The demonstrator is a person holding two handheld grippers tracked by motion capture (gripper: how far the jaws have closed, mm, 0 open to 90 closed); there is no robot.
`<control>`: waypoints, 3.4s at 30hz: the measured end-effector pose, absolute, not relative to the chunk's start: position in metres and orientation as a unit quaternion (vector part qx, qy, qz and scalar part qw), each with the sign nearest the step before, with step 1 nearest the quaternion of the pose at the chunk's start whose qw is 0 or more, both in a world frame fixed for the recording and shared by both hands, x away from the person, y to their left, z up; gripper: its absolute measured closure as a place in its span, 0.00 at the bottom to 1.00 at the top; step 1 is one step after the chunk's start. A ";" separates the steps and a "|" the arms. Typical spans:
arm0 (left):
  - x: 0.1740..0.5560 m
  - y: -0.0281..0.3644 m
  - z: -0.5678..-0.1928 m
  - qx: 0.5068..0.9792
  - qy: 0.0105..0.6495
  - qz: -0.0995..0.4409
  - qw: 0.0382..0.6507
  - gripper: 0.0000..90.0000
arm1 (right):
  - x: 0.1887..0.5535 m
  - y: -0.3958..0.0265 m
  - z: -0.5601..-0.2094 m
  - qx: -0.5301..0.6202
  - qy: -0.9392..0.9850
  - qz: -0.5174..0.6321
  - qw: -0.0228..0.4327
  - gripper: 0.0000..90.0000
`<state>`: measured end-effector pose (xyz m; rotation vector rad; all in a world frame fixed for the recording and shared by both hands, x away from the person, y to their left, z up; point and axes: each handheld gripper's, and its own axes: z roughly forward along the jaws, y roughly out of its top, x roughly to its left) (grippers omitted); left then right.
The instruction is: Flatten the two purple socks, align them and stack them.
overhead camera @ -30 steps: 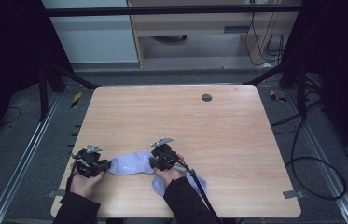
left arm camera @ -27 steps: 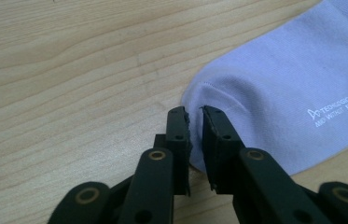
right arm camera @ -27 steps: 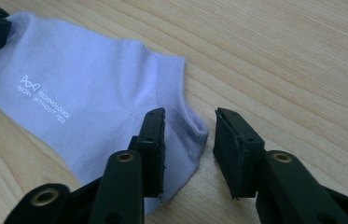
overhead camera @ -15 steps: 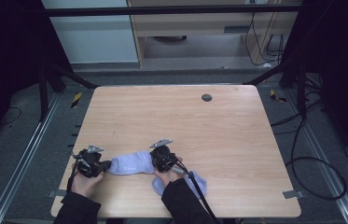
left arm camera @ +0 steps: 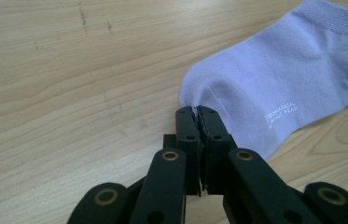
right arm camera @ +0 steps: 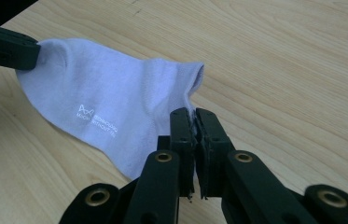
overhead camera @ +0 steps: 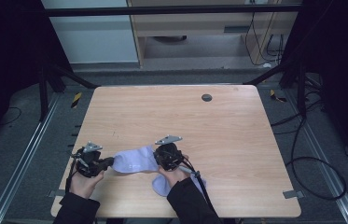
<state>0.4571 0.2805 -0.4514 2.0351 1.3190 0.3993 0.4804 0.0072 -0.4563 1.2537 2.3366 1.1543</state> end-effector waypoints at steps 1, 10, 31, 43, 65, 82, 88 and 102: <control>0.457 0.280 -0.451 0.780 0.506 0.153 0.335 0.97 | 0.480 0.007 -0.456 0.430 0.802 0.396 0.124 0.97; 0.447 0.261 -0.436 0.783 0.487 0.154 0.356 0.97 | 0.470 -0.024 -0.436 0.422 0.801 0.402 0.136 0.97; 0.426 0.201 -0.430 0.815 0.432 0.135 0.362 0.97 | 0.432 -0.092 -0.426 0.433 0.796 0.398 0.144 0.97; 0.419 0.175 -0.439 0.832 0.412 0.116 0.352 0.97 | 0.411 -0.117 -0.435 0.441 0.797 0.388 0.143 0.97; 0.416 0.153 -0.457 0.851 0.393 0.086 0.336 0.97 | 0.398 -0.132 -0.449 0.450 0.800 0.376 0.130 0.97; 0.417 0.150 -0.469 0.857 0.395 0.082 0.321 0.97 | 0.398 -0.135 -0.465 0.463 0.806 0.350 0.116 0.97; 0.417 0.148 -0.473 0.861 0.394 0.084 0.311 0.96 | 0.403 -0.138 -0.472 0.472 0.805 0.341 0.114 0.96; 0.414 0.141 -0.461 0.844 0.380 0.134 0.355 0.83 | 0.400 -0.136 -0.468 0.434 0.794 0.400 0.149 0.89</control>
